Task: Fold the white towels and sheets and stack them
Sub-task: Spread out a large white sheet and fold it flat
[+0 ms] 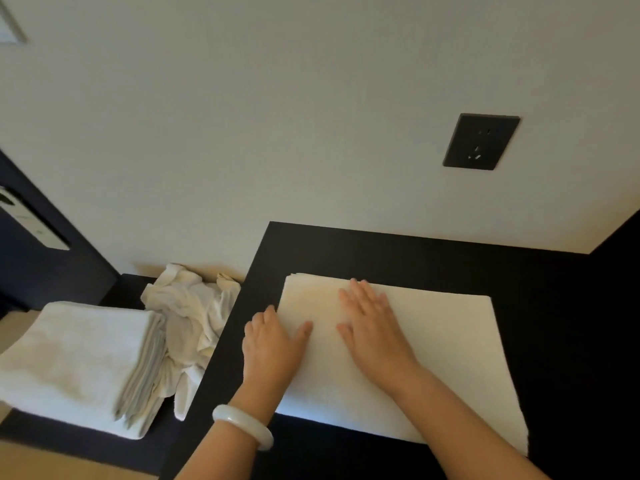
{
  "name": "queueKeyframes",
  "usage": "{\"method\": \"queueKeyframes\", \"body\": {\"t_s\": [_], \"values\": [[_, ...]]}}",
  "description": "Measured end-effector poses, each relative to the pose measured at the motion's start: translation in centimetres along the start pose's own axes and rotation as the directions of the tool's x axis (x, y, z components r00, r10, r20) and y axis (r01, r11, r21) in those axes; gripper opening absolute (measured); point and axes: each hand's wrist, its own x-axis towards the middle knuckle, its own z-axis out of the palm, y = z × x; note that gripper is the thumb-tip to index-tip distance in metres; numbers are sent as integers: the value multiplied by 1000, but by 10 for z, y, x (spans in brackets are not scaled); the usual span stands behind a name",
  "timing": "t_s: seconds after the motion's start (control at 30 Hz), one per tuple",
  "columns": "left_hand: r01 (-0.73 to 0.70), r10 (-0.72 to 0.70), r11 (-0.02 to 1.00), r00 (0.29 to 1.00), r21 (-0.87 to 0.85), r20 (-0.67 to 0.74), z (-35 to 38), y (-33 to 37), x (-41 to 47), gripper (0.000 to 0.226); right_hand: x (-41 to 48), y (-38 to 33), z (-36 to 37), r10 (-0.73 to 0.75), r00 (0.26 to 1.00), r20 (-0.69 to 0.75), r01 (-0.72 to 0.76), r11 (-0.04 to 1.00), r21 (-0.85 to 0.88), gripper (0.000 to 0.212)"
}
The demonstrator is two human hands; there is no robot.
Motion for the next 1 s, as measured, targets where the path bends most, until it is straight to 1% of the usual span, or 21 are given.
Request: {"method": "queueKeyframes", "body": {"t_s": [0.03, 0.07, 0.17, 0.2, 0.27, 0.3, 0.33, 0.4, 0.47, 0.5, 0.6, 0.67, 0.7, 0.73, 0.77, 0.87, 0.9, 1.0], "values": [[16, -16, 1000, 1000, -1, -22, -3, -5, -2, 73, 3, -7, 8, 10, 1000, 17, -10, 1000, -23, 58], [0, -1, 1000, 999, -20, -40, -6, -9, -4, 66, 4, -11, 16, 31, 999, 9, -30, 999, -44, 58], [-96, 83, 981, 993, -169, -79, -13, -14, -10, 48, 3, -9, 27, 46, 998, -35, -48, 998, -52, 57], [-122, 106, 975, 990, -186, -91, -14, -15, -13, 46, 2, -6, 28, 36, 999, -37, -37, 999, -36, 57], [-161, 147, 973, 985, -167, -94, -15, -16, -18, 46, 2, 0, 27, 27, 999, -26, -27, 1000, -5, 56], [-157, 147, 971, 987, -177, -67, -14, -17, -20, 48, 2, 1, 27, 25, 999, -20, -25, 1000, 1, 56], [-128, 128, 969, 992, -209, -11, -15, -18, -21, 48, 3, 1, 26, 22, 1000, -18, -22, 1000, -1, 56], [-24, 68, 951, 989, -308, 133, -19, -20, -19, 44, 4, 0, 26, 24, 1000, -19, -24, 1000, 4, 56], [84, 31, 897, 967, -434, 252, -26, -20, -12, 34, 6, 0, 27, 27, 999, -18, -26, 1000, 12, 55], [139, 27, 850, 952, -508, 306, -31, -19, -8, 30, 7, 1, 26, 34, 999, -19, -34, 999, 18, 53], [298, 69, 670, 887, -680, 457, -41, -14, 2, 27, 18, 2, 17, 107, 993, -39, -104, 991, 82, 45], [407, 140, 538, 820, -738, 555, -45, -13, 10, 35, 27, 3, 8, 114, 993, -42, -112, 992, 63, 40], [457, 179, 500, 776, -736, 604, -45, -13, 15, 40, 31, 4, 4, 108, 994, -31, -106, 993, 61, 38], [497, 211, 494, 728, -713, 653, -46, -13, 20, 44, 33, 4, 1, 106, 994, -19, -104, 991, 82, 37], [526, 229, 515, 677, -677, 699, -46, -13, 25, 48, 34, 5, 0, 109, 994, -12, -107, 987, 120, 37], [551, 244, 612, 551, -568, 798, -49, -9, 35, 58, 31, 4, 1, 122, 992, -36, -112, 972, 207, 36], [562, 257, 614, 522, -555, 813, -49, -8, 37, 60, 29, 4, 2, 123, 991, -47, -110, 971, 214, 35], [615, 320, 561, 456, -554, 830, -48, -7, 41, 64, 29, 3, 5, 136, 988, -72, -118, 969, 218, 33]]}}
